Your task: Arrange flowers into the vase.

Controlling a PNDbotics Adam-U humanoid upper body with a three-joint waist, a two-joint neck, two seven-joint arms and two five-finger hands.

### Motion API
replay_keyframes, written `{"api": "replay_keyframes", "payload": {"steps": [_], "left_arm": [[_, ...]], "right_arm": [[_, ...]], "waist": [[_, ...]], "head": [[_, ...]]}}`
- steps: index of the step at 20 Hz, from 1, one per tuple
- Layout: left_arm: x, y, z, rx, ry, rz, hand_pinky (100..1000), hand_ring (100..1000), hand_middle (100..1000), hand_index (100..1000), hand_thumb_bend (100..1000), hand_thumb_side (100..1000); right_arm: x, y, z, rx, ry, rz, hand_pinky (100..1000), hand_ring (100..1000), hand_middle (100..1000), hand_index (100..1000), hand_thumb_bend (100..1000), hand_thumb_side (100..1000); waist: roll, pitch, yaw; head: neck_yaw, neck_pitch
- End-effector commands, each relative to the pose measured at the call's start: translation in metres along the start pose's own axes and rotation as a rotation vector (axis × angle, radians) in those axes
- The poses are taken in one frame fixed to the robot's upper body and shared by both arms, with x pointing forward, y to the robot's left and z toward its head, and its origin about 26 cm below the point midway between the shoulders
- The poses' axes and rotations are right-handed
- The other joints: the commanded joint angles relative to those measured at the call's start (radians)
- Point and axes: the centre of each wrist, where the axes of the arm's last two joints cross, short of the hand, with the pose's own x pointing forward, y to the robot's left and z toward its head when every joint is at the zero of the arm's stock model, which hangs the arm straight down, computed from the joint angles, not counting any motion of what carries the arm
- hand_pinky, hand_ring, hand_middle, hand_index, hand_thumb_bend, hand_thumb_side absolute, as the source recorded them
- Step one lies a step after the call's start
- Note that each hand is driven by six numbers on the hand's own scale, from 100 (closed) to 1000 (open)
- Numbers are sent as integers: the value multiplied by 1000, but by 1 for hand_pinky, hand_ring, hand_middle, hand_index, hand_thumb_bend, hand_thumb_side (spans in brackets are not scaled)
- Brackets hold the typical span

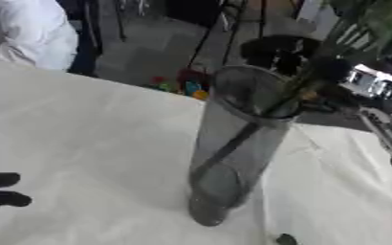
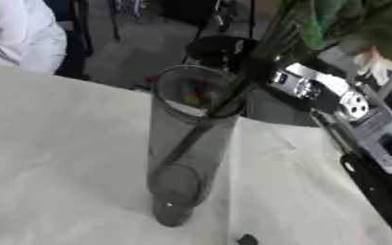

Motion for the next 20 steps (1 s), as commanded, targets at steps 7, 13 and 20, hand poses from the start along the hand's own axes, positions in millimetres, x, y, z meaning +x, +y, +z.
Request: {"api": "replay_keyframes", "payload": {"steps": [7,13,20], "left_arm": [[5,-1,-1,-9,-14,8,544,658,721,939,326,1000],[4,-1,-1,-10,-9,10,545,657,721,939,326,1000],[4,-1,0,-16,-5,12,545,658,722,940,326,1000]], "right_arm": [[6,-15,4,81,50,111,1000,1000,982,1000,181,1000],[3,-14,7,98,63,142,1000,1000,982,1000,184,1000],[1,-12,11,112,80,164,1000,1000,991,1000,215,1000]], "waist": [[10,-43,-12],[10,-46,-16],[10,-47,-19]], "head": [[-2,-8],[0,-9],[3,-13]]}}
